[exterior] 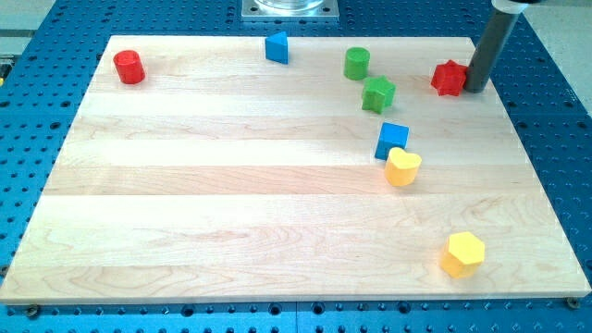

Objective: Push the red star diagonal to the blue cube

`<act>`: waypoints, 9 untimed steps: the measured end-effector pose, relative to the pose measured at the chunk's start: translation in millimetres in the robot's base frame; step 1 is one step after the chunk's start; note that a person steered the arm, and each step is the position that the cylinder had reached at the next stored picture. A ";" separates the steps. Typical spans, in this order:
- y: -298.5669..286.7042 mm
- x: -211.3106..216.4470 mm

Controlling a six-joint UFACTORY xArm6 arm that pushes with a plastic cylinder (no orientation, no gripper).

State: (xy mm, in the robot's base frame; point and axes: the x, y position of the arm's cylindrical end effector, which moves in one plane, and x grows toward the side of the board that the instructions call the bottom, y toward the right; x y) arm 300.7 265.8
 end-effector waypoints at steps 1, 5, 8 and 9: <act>-23.0 -2.0; -92.0 20.4; -70.4 30.3; -70.4 6.6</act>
State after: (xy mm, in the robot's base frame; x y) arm 307.4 195.4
